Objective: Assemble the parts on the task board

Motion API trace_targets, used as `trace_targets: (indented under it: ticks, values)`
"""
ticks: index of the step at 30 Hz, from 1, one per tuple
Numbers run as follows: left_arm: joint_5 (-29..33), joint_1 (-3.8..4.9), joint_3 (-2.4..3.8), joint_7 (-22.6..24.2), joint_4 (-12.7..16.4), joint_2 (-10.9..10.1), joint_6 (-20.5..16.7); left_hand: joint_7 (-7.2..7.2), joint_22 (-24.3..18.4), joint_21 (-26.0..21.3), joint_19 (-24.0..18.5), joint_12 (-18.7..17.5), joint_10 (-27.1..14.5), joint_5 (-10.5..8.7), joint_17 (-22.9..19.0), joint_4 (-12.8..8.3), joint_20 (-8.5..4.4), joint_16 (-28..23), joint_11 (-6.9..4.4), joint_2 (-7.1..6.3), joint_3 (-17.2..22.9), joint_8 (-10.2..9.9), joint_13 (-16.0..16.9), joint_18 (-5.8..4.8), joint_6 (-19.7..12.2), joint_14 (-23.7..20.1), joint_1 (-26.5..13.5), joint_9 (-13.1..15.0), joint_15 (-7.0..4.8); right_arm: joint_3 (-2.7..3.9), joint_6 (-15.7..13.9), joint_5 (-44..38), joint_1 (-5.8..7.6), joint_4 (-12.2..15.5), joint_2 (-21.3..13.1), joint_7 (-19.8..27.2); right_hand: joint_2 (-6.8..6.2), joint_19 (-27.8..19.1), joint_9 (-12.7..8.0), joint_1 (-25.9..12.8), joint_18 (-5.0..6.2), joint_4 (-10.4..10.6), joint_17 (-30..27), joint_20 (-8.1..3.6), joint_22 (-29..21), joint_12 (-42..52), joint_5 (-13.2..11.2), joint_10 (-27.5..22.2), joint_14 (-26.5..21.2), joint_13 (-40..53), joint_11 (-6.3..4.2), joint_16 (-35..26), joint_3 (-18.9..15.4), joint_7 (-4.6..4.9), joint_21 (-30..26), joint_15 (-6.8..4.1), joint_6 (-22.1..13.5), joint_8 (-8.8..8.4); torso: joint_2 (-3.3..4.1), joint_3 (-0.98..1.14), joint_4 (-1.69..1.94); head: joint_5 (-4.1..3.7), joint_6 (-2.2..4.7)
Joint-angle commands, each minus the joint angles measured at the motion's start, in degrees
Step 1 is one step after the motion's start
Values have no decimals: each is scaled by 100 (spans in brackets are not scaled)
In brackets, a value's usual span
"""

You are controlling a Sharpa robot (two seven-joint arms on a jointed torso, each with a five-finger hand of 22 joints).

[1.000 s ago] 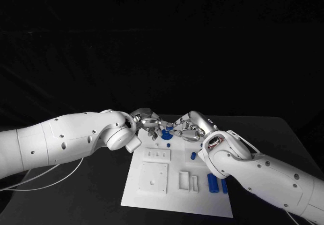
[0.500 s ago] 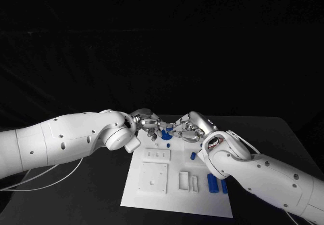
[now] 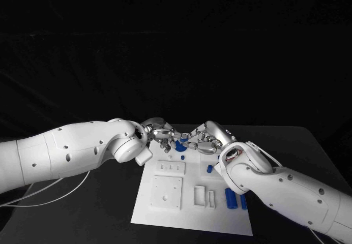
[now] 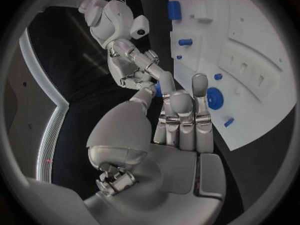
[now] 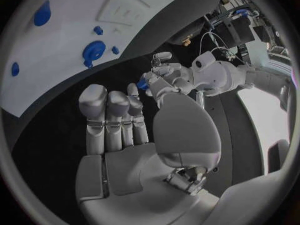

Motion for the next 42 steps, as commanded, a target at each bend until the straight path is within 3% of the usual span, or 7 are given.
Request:
trace_targets:
  ticks: [1, 11, 18, 24, 28, 37, 42]
  values:
    - [47, -11, -9, 27, 58, 34, 275, -273, 97, 0, -9, -27, 195, -17, 1, 26, 25, -33, -84, 279, 10, 11, 8, -39, 260, -38, 328, -1, -5, 15, -68, -56, 16, 16, 19, -2, 17, 230, -7, -35, -30, 20, 5, -40, 583, -10, 32, 41, 21, 5, -14, 37, -11, 13, 18, -15, 20, -2, 1, 0, -1, -2, 1]
    - [-57, -11, -9, -50, 27, 29, 255, -283, 99, 15, 7, 1, 204, -4, 5, 25, 18, -21, -93, 265, 5, 21, 31, -36, 290, -19, 365, 30, -13, 15, -92, -70, 13, 10, -12, -8, -74, 217, -11, -71, -17, 44, -29, -39, 566, -61, 142, 4, 8, -25, -3, -8, -98, 31, -47, -8, -20, -4, -1, 0, 3, 5, 6]
    - [-255, -11, -9, -176, -62, 34, 183, -295, 98, 28, 28, 65, 212, 72, 17, -15, 7, -1, -102, 252, 22, 20, 48, -38, 331, 5, 361, 82, -24, 15, -108, 56, 5, 74, -164, 185, -131, 144, -2, 60, 72, 196, -311, 67, 437, -366, 284, -289, -67, -329, 109, -437, -1131, 191, -644, 79, -459, 2, -3, -2, 2, 9, 8]
    - [-679, -11, -9, -421, -151, 56, 138, -299, 98, 41, 45, 104, 216, 92, 24, -75, 0, 0, -108, 241, 53, 12, 41, -37, 350, 31, 339, 87, -31, 69, -16, 142, -10, 143, -507, 366, -180, 132, -7, 172, 101, 139, -400, 92, 390, -439, 298, -417, -128, -476, 151, -583, -1353, 229, -989, 115, -636, 2, -4, -4, -6, 36, 7]
    - [-1163, -10, -8, -760, -171, 57, 112, -304, 99, 39, 21, 143, 219, 108, 44, -112, 3, -1, -106, 228, 76, 6, 26, -42, 387, 39, 308, 32, -30, 226, -28, 300, -15, 72, -758, 411, -159, 155, -4, 211, 102, 118, -396, 94, 407, -420, 381, -416, -118, -506, 148, -579, -1335, 230, -1009, 112, -625, -1, -10, -6, -26, 64, -12]
    - [-2530, -10, -56, -1698, -92, 109, -257, -318, 96, 60, 67, 323, 233, 247, 77, -113, -7, -28, -91, 147, 111, 5, -13, -31, 503, 133, 280, -195, -49, 919, -10, 1531, 16, -389, -1080, 522, -97, 154, -10, 161, 110, 150, -426, 96, 392, -457, 734, -455, -137, -584, 153, -627, -1244, 240, -1157, 117, -622, -4, -70, -14, -59, 101, -132]
    - [-2897, -25, -113, -2004, -31, 183, -405, -324, 99, 77, 107, 415, 237, 262, 98, -98, -14, -35, -95, 126, 138, 7, -33, -25, 529, 185, 282, -249, -58, 1096, -28, 1863, 222, -795, -967, 627, -69, 184, -10, 155, 108, 143, -393, 91, 408, -430, 946, -436, -111, -584, 147, -582, -1233, 239, -1112, 110, -621, -3, -93, 3, -60, 142, -214]
